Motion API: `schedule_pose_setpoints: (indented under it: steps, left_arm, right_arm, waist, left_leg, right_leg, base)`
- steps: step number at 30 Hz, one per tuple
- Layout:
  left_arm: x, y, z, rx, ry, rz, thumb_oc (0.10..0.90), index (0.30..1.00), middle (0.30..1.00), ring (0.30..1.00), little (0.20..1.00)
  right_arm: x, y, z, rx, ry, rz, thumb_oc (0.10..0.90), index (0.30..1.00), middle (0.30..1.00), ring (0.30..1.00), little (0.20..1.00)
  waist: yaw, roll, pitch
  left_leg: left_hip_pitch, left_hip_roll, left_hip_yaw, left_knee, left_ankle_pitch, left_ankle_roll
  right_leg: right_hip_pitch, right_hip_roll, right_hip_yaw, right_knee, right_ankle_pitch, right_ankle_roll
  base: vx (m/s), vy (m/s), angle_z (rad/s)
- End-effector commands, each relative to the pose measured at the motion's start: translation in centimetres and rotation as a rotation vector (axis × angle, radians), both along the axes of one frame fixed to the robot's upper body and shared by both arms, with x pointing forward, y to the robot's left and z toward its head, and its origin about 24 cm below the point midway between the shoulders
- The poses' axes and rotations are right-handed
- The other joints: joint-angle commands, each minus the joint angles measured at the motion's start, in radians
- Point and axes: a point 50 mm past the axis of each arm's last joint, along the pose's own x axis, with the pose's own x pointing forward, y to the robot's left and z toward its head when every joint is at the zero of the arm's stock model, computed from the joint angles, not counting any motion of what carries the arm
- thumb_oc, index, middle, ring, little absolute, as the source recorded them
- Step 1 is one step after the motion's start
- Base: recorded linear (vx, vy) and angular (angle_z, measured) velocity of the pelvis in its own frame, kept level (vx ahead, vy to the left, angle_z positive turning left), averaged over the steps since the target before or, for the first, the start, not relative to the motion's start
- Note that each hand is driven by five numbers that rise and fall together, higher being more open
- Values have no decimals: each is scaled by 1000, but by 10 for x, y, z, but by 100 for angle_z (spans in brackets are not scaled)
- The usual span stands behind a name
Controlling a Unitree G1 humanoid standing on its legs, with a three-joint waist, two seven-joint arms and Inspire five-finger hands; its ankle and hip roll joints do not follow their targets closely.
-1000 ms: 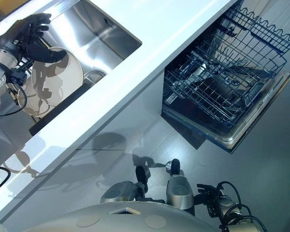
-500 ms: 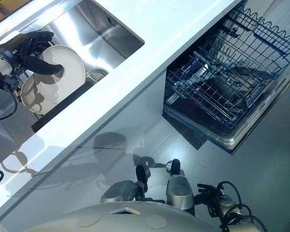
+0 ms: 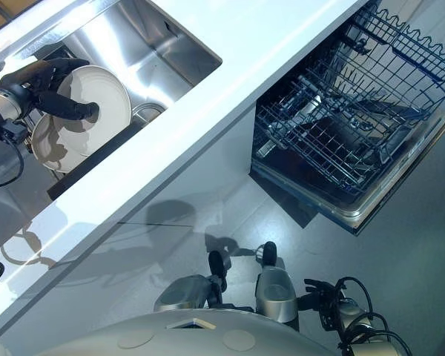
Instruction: Pick up plates and place into dishwasher.
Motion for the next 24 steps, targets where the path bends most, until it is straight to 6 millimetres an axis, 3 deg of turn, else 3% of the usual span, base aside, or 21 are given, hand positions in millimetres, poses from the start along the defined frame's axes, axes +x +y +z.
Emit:
schedule_pose_setpoints:
  steps: [1, 3, 5, 7, 8, 9, 17, 24]
  left_arm:
    - [-6, 6, 16, -37, 25, -56, 800, 900, 900, 900, 900]
    - [-4, 0, 12, -78, 40, -91, 712, 825, 825, 825, 812]
    - [-3, -5, 8, -131, 51, -122, 391, 549, 549, 549, 491]
    - [-2, -10, 6, -184, 53, -155, 218, 401, 401, 401, 318]
    - [-2, -13, 5, -205, 49, -168, 185, 373, 373, 373, 285]
    - [-1, -16, 5, -242, 35, -187, 100, 300, 300, 300, 200]
    - [1, -36, 19, -387, -151, -246, 100, 300, 300, 300, 200]
    - [-2, -36, 23, -392, -211, -246, 100, 300, 300, 300, 200]
  right_arm:
    - [-20, -31, 8, -65, 52, -76, 800, 900, 900, 900, 900]
    - [-19, -32, 9, -64, 49, -77, 800, 900, 900, 900, 900]
    - [-18, -32, 9, -62, 46, -75, 800, 900, 900, 900, 900]
    - [-17, -32, 9, -62, 44, -73, 800, 900, 900, 900, 900]
    - [-17, -31, 8, -62, 44, -74, 800, 900, 900, 900, 900]
    - [-17, -31, 8, -61, 43, -72, 800, 900, 900, 900, 900]
    - [-18, -26, 6, -55, 39, -68, 800, 900, 900, 900, 900]
    - [-17, -23, 5, -43, 25, -74, 800, 900, 900, 900, 900]
  waist:
    - [0, 42, -53]
    - [1, 43, -50]
    - [2, 42, -50]
    - [3, 42, -50]
    - [4, 43, -51]
    - [6, 43, -52]
    - [15, 42, -69]
    - [22, 39, -87]
  left_leg:
    - [-86, -61, -10, 124, -112, 41]
    - [-87, -60, -8, 124, -111, 41]
    - [-89, -60, -8, 123, -109, 39]
    - [-89, -60, -7, 123, -109, 38]
    - [-89, -60, -9, 122, -108, 38]
    - [-87, -60, -11, 119, -107, 37]
    - [-75, -62, -29, 95, -99, 32]
    - [-60, -58, -33, 78, -96, 27]
  right_leg:
    - [-94, -4, -10, 183, -117, 71]
    - [-95, -3, -11, 181, -119, 70]
    - [-95, -2, -11, 178, -121, 69]
    - [-94, -2, -11, 176, -122, 69]
    - [-94, -2, -12, 176, -122, 68]
    - [-92, -2, -13, 175, -122, 68]
    - [-77, 4, -18, 169, -129, 64]
    - [-55, 14, -24, 158, -134, 56]
  base:
    - [0, 0, 0]
    - [-15, -1, 2]
    - [-33, -8, 1]
    - [-19, -4, 1]
    - [0, 0, 0]
    - [0, 0, 0]
    - [-27, -20, 1]
    - [-41, -60, -1]
